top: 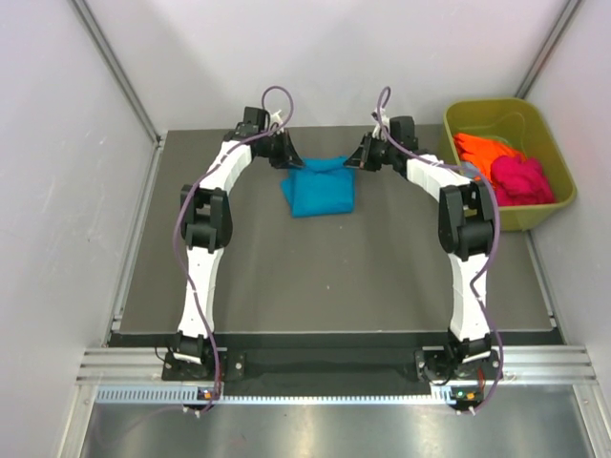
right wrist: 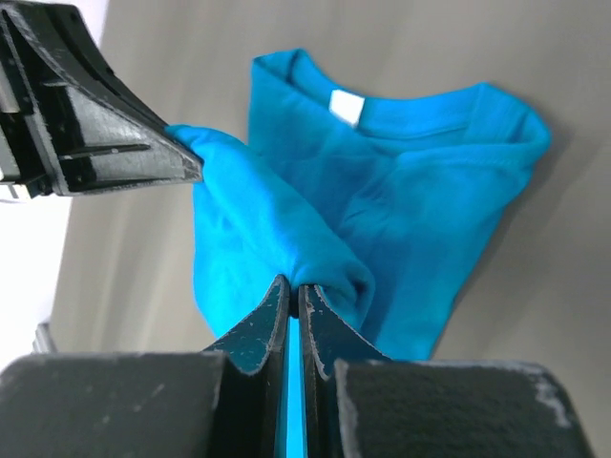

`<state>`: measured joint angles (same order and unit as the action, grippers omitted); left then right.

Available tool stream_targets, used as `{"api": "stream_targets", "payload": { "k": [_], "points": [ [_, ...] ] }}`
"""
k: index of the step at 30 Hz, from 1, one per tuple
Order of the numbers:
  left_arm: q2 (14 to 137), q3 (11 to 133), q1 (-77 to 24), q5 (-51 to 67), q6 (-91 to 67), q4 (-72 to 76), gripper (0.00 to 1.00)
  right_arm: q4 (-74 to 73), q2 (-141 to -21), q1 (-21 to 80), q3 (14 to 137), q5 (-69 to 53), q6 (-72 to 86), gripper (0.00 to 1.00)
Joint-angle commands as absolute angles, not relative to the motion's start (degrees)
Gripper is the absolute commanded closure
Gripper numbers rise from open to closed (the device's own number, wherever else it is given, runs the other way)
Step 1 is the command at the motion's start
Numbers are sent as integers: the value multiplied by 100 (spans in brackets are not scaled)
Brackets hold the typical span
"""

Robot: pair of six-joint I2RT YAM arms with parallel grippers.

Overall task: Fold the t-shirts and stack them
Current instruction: Fold the tshirt

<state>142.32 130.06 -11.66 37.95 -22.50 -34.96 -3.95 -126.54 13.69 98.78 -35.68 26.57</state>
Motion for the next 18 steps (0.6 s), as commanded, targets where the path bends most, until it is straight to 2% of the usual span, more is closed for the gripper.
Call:
{"api": "stream_targets", "payload": {
  "k": [1, 7, 8, 10, 11, 12, 14, 15, 18],
  "points": [
    [14544, 13534, -1169, 3560, -2136, -2875, 100, -44, -12919, 1336, 10309, -3498, 2531, 100],
    [14906, 13851, -1239, 3279, -2110, -2584, 100, 123, -13245, 1310, 10582, -3437, 2400, 100],
    [14932, 13886, -1265, 3209, -2118, -2567, 90, 123, -13263, 1310, 10608, -3419, 2382, 88],
    [14924, 13974, -1309, 2963, -2109, -2584, 80, 18, -13184, 1310, 10643, -3077, 2233, 66],
    [14889, 14001, -1327, 2858, -2127, -2610, 72, 9, -13131, 1318, 10670, -2937, 2172, 44],
    [14723, 14018, -1353, 2630, -2136, -2697, 68, -217, -13053, 1336, 10679, -2735, 2040, 35],
    [14468, 14001, -1432, 2435, -2101, -2794, 57, -290, -12773, 1336, 10626, -2716, 1987, 26],
    [14171, 13949, -1459, 2330, -2048, -2882, 48, -342, -12657, 1327, 10582, -2733, 1978, 26],
    [13669, 13756, -1503, 2118, -2039, -2962, 38, -448, -12235, 1327, 10319, -2768, 1995, 26]
  ]
}}
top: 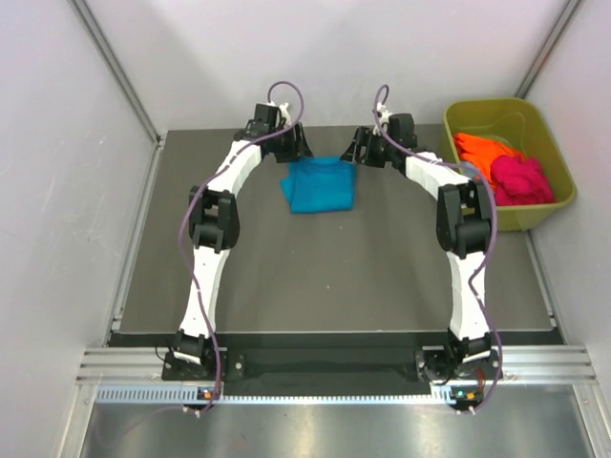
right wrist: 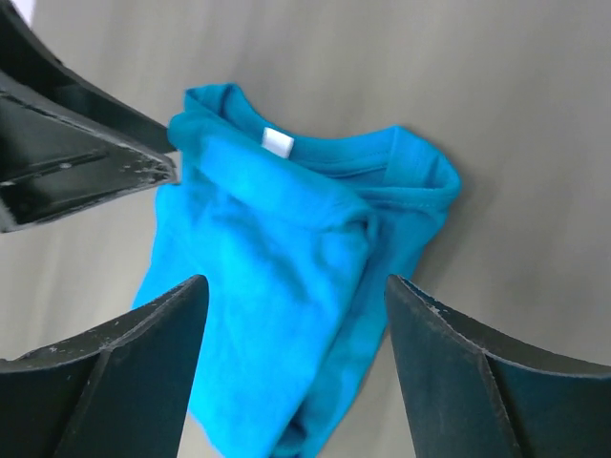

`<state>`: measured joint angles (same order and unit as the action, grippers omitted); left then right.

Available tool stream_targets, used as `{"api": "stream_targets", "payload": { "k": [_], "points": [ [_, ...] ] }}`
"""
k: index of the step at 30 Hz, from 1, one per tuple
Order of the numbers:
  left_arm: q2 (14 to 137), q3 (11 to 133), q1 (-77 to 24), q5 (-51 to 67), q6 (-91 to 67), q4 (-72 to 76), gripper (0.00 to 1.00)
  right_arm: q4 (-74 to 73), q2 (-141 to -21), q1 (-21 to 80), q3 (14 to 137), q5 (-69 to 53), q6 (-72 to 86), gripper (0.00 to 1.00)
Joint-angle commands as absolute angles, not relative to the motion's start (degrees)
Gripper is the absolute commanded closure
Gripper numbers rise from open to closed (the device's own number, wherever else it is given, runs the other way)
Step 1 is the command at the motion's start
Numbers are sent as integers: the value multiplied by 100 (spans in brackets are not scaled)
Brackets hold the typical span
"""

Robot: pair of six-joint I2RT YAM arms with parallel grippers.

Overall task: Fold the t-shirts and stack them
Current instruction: Fold the tshirt, then neatly place the folded tshirt to the corner

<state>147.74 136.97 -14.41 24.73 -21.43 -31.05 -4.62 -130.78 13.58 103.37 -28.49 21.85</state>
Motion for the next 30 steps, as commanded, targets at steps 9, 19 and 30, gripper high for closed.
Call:
{"api": "stream_targets", "payload": {
  "k": [9, 19, 30],
  "points": [
    [13280, 12780, -1275, 2478, -1951, -3428, 36, -405, -12093, 1345, 9536, -3129, 2293, 34],
    [13587, 12691, -844, 2751, -1890, -3472, 36, -106, -12594, 1547, 9633, -3577, 2689, 36],
    [14150, 12525, -694, 3058, -1925, -3498, 38, -53, -12928, 1644, 9782, -3595, 2830, 36]
  ]
}}
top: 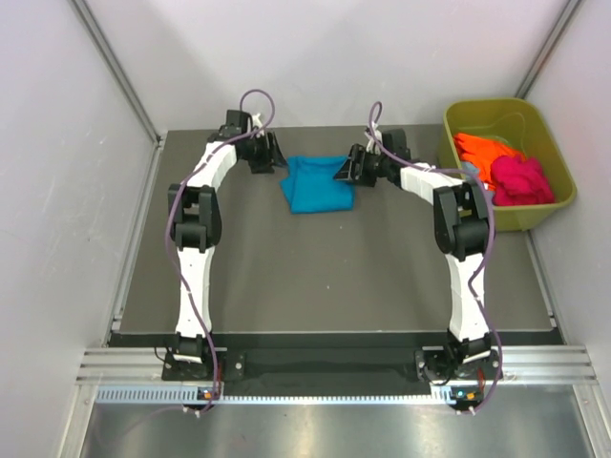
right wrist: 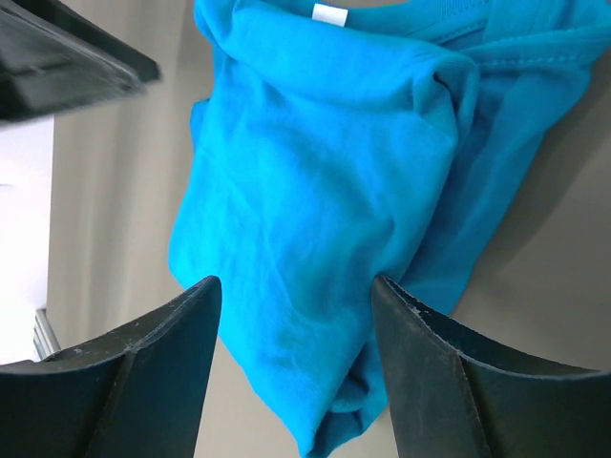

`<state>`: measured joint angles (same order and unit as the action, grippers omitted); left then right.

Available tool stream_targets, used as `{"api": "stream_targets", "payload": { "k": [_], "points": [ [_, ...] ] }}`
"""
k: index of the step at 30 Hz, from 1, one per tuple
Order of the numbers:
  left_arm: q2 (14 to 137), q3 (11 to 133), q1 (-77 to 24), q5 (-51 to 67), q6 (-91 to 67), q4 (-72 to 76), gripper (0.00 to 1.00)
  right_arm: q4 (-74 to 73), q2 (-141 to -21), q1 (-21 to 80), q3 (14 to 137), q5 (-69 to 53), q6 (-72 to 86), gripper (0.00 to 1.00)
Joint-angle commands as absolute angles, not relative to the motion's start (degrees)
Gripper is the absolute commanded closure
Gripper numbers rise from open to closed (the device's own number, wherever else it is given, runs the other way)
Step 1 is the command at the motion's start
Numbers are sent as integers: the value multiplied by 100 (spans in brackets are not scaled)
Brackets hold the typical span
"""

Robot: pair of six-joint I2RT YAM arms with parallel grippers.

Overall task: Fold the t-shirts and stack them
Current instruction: Neatly place the folded tshirt to the corner

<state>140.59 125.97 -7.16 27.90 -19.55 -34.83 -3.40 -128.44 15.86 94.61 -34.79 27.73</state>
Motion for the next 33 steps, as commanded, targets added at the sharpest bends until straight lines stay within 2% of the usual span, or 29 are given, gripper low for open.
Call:
{"api": "stream_targets", "payload": {
  "k": [1, 21, 33],
  "points": [
    [14194, 12507, -694, 3111, -1951, -3481, 38, -53, -12955, 1652, 9782, -3586, 2839, 36],
    [14924, 12331, -905, 4306, -2619, -2848, 39, -185, -13228, 1696, 9589, -3401, 2742, 35],
    [15231, 12472, -1204, 4597, -2900, -2584, 41, -167, -13228, 1749, 9545, -3393, 2751, 35]
  ]
}}
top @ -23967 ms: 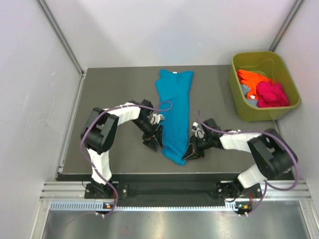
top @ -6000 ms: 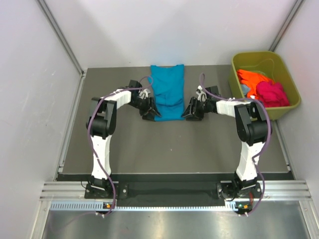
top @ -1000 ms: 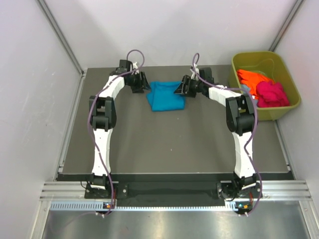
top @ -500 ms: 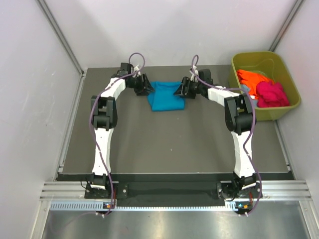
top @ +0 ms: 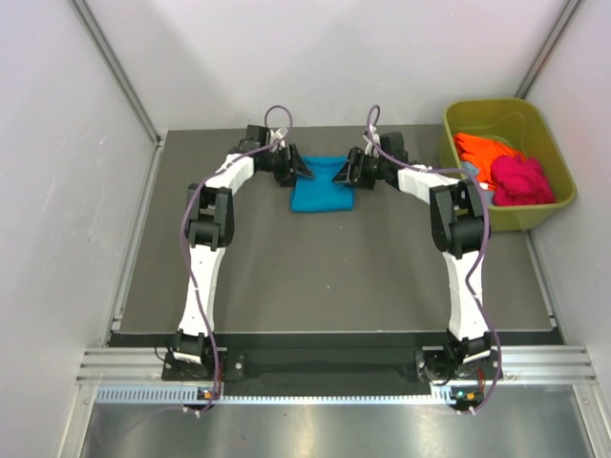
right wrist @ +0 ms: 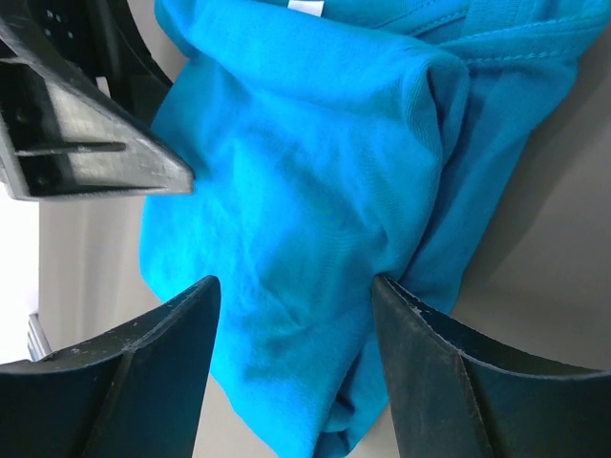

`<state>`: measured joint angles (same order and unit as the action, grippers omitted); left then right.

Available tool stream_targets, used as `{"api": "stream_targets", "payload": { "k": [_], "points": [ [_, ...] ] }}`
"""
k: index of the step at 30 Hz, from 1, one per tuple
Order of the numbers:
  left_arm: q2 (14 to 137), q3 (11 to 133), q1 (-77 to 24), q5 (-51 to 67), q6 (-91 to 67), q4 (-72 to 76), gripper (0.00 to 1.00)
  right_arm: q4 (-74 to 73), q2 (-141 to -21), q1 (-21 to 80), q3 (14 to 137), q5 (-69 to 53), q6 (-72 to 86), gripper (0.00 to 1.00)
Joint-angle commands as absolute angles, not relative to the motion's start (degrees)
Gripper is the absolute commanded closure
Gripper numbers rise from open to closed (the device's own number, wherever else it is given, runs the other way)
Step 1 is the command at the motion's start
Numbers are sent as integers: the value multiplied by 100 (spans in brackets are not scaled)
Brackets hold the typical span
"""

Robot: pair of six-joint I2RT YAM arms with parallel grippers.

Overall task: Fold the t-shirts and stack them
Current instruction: Neatly place the folded tshirt to the corner

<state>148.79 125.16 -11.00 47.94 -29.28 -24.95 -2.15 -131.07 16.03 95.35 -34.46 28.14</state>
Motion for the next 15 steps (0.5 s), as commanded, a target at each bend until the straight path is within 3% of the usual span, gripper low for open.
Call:
{"api": "stream_targets", "payload": {
  "k": [1, 3, 4, 8, 15],
  "points": [
    [15258, 12463, -1213, 4597, -2909, -2567, 46, -167, -13228, 1758, 9545, -3384, 2751, 35],
    [15301, 12454, -1230, 4649, -2944, -2531, 56, -158, -13236, 1758, 9545, -3384, 2760, 35],
    [15302, 12454, -1239, 4649, -2962, -2514, 69, -150, -13228, 1767, 9545, -3384, 2768, 35],
    [15267, 12454, -1248, 4562, -2980, -2505, 96, -158, -13210, 1767, 9545, -3375, 2760, 35],
    [14767, 12463, -1125, 4211, -2402, -3022, 100, -439, -12754, 1679, 9790, -3209, 2269, 31]
  ]
}}
